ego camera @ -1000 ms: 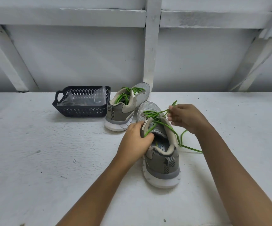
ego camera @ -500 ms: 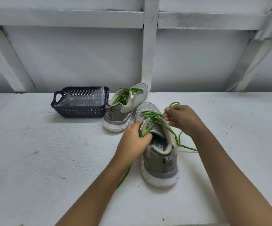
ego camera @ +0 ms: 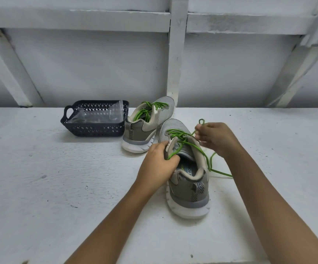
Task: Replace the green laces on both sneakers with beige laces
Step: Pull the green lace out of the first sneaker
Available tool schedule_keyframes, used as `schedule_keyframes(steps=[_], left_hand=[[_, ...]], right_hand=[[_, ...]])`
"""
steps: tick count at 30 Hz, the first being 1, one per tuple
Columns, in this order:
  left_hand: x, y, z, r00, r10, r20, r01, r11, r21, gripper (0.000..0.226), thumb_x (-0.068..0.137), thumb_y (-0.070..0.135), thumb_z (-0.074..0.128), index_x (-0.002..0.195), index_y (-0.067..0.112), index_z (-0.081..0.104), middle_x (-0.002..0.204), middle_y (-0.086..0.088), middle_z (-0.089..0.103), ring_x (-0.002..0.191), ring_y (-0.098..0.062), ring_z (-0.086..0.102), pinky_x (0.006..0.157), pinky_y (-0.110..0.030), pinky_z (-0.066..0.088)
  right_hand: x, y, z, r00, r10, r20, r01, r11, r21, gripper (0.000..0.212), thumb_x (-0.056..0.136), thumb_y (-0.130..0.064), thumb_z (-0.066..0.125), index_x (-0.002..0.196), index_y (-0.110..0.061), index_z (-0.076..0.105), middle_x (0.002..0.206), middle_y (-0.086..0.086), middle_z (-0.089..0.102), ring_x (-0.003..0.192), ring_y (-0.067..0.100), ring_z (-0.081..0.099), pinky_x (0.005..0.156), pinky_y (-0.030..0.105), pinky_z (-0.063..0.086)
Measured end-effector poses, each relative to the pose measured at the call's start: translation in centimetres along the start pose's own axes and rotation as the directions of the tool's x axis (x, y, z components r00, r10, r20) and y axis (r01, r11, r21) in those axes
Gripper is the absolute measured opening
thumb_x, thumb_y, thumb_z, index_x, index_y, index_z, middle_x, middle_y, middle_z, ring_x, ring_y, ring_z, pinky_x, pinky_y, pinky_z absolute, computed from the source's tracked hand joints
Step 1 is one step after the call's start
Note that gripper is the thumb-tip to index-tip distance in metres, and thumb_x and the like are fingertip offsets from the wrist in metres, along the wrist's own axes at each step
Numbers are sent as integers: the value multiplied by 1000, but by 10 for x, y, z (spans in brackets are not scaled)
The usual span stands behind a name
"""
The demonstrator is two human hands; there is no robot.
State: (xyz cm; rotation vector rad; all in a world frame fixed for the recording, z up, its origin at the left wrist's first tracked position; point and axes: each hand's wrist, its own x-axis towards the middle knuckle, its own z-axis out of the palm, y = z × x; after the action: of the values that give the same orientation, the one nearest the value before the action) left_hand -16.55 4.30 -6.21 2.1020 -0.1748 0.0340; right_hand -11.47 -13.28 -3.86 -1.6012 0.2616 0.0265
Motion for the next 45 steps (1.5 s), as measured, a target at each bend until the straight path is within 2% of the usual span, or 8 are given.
schedule_keyframes(steps=[4,6,12,20,26,33,39,45], left_hand=[[0,0,0,1000,-4,3,4,1000,-3,27,83,19,55,110,21,60,111,1,54,104,-14,51,87,-30,41],[-1,0,0,1000,-5,3,5,1000,1,27,83,19,55,110,21,60,111,1,53,104,-14,51,88,-30,41],[0,-1,1,1000,-3,-5,3,1000,-6,29,83,19,55,112,23,60,113,2,54,105,-13,52,87,-28,40],[-1,0,1,1000,-10,-9,10,1000,-17,30,84,18,54,114,24,59,116,4,53,103,-10,51,84,-25,37],[0,0,2,1000,-8,-12,8,1000,-17,28,84,17,54,110,24,60,110,2,53,100,-13,52,82,-27,38],[-1,0,2,1000,-16,-6,16,1000,-8,31,84,19,53,115,24,58,116,3,53,104,-10,50,85,-26,38],[-1,0,2,1000,-17,-3,17,1000,-13,25,84,19,53,109,24,59,112,3,53,101,-12,51,82,-27,38],[-1,-1,2,1000,-22,-3,22,1000,-6,25,84,19,53,108,22,60,110,1,53,98,-13,51,81,-27,38]], right_hand=[[13,-7,-12,959,25,-281,71,943,326,19,94,-11,55,76,-9,59,69,4,59,60,11,59,55,21,50],[13,-5,-10,963,53,-263,47,931,361,19,94,-15,55,76,-10,58,65,2,57,59,12,56,55,22,47],[0,4,3,987,67,148,-42,985,-166,20,89,-17,64,86,2,65,55,-1,53,50,8,48,47,16,43],[8,-3,-14,978,-31,-204,82,966,244,17,93,-12,58,78,-3,61,71,7,59,64,13,61,58,19,54],[0,5,-2,987,65,144,-55,996,-73,16,90,-14,62,90,2,63,67,5,57,53,8,53,50,15,48],[5,2,-7,995,-27,-97,39,991,131,16,93,-14,57,80,-6,61,70,4,59,61,11,58,53,18,50],[-5,7,2,990,29,135,-18,997,-78,18,89,-12,63,88,6,64,66,7,53,61,13,50,51,16,46],[-6,4,3,999,-33,-7,34,999,33,20,98,-9,47,79,-4,50,69,9,64,51,11,63,51,20,54]])
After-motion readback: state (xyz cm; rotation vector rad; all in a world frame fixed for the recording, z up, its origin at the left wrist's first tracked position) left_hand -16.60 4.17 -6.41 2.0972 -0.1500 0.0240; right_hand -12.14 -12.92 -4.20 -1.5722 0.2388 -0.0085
